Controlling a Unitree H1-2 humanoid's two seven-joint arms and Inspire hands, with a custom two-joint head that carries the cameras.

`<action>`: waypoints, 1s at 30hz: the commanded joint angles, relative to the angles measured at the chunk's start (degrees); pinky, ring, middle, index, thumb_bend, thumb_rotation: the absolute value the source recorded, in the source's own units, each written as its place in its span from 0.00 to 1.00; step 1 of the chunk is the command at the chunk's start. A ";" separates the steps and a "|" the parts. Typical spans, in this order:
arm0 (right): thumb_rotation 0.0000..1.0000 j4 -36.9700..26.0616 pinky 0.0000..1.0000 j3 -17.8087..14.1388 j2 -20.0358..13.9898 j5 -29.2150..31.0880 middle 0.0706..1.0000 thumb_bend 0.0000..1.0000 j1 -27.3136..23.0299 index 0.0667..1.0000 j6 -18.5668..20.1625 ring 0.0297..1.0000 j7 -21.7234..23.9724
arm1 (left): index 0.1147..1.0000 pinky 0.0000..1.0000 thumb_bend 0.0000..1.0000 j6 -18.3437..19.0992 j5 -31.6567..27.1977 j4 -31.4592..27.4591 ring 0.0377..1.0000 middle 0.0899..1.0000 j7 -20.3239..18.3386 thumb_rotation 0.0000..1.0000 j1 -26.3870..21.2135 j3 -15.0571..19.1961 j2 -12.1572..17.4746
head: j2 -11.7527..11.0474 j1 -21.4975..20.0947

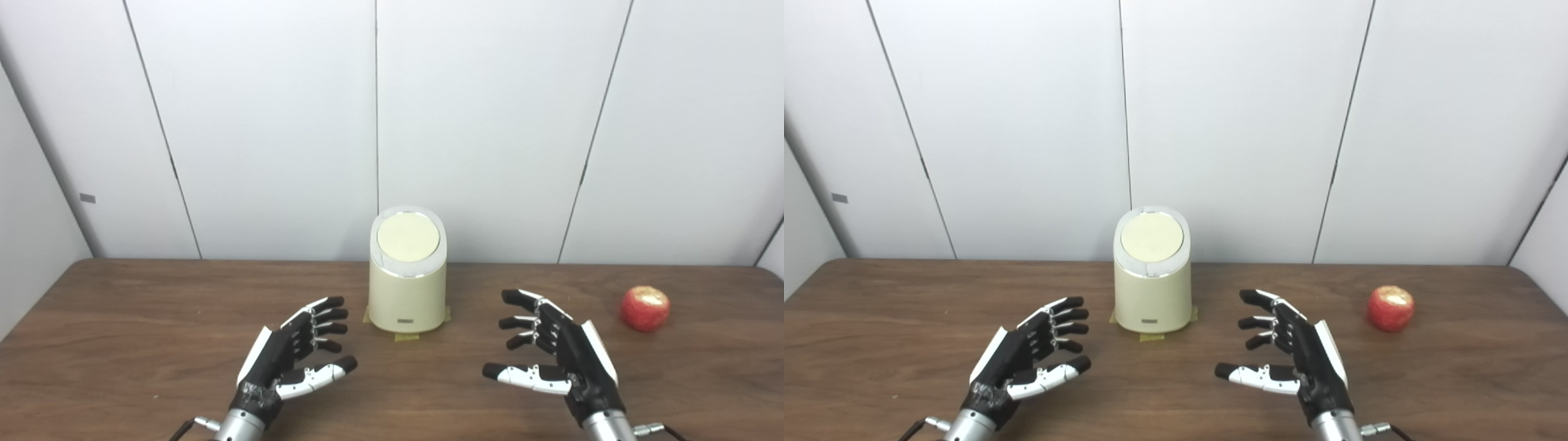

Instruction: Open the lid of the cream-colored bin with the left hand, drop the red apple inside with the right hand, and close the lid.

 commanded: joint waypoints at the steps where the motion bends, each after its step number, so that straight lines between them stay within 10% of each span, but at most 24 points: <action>1: 0.08 -1.11 0.51 -0.31 -0.08 0.61 0.80 0.72 -1.72 0.73 -2.45 0.66 -0.38 | 0.82 0.66 0.74 -1.52 -0.30 -0.57 0.75 0.79 0.06 0.14 -2.42 0.03 0.29 | 0.01 0.04; 16: 0.09 -0.67 0.51 -0.21 -0.14 0.29 0.79 0.73 -1.80 0.72 -2.48 0.65 -0.51 | 0.82 0.65 0.72 -0.97 0.73 -1.02 0.74 0.78 1.29 0.17 -2.39 0.06 -0.33 | -0.74 -0.26; 30: 0.09 2.60 0.52 -0.64 -0.37 0.93 0.79 0.72 -2.70 0.72 -4.52 0.66 -0.45 | 1.00 1.00 0.91 4.94 11.28 -3.99 1.00 1.00 9.90 0.37 -10.67 -0.13 -4.07 | -2.41 0.73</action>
